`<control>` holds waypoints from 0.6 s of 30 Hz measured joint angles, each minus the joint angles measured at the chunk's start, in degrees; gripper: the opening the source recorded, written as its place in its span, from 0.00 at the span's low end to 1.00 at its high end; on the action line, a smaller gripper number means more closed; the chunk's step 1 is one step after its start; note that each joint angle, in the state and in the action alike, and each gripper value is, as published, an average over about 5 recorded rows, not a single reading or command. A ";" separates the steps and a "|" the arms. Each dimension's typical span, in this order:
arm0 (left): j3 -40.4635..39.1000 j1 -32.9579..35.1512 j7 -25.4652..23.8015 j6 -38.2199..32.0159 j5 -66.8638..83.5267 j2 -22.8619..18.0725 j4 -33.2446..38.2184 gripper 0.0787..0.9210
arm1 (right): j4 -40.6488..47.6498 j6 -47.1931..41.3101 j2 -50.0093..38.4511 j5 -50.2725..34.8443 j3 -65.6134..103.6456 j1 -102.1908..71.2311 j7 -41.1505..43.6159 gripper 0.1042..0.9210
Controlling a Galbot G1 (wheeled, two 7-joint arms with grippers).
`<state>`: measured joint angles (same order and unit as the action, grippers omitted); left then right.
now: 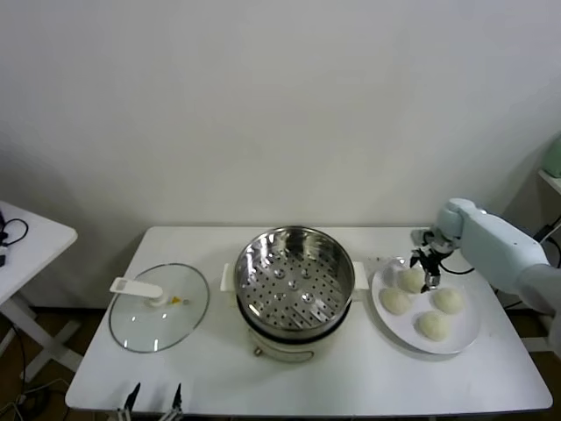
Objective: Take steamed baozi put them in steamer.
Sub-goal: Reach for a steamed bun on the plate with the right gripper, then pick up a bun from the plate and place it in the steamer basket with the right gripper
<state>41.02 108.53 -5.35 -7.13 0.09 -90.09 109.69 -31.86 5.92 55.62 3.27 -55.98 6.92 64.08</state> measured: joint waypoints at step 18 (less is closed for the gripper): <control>0.08 0.13 0.57 -0.26 -0.43 -0.15 0.12 0.88 | -11.57 1.25 -4.46 -5.62 -7.28 9.54 1.01 0.67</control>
<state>41.11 108.66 -4.79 -7.39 -0.34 -90.24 109.81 -43.43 7.17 51.16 -2.35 -63.26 16.46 65.08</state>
